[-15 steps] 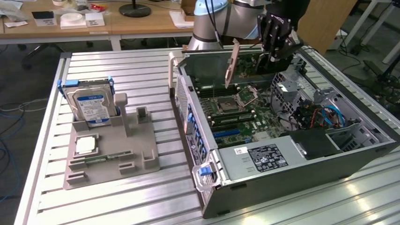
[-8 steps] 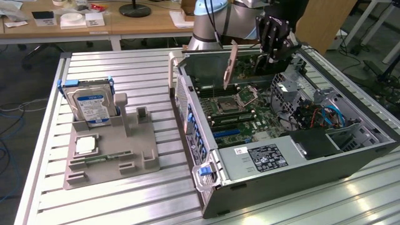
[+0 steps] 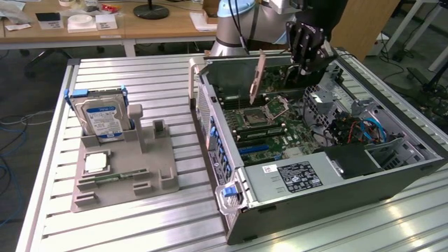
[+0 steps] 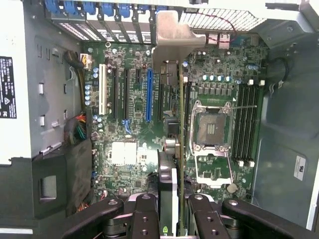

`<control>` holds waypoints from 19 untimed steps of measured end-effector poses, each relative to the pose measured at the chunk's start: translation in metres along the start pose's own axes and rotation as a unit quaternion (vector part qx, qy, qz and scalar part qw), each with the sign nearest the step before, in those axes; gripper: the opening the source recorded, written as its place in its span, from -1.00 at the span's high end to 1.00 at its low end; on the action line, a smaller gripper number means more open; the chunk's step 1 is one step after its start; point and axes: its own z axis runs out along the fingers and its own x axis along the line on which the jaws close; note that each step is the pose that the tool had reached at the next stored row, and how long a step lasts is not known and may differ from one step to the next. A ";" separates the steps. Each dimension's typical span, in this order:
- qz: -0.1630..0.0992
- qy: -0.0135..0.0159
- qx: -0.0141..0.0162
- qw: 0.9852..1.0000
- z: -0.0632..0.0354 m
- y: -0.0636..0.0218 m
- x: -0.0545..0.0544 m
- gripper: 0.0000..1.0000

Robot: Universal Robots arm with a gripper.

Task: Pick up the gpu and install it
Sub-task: 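Insert the gpu into the slot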

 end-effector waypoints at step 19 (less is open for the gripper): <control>0.000 0.000 0.000 1.000 0.0100 0.0172 0.010 0.44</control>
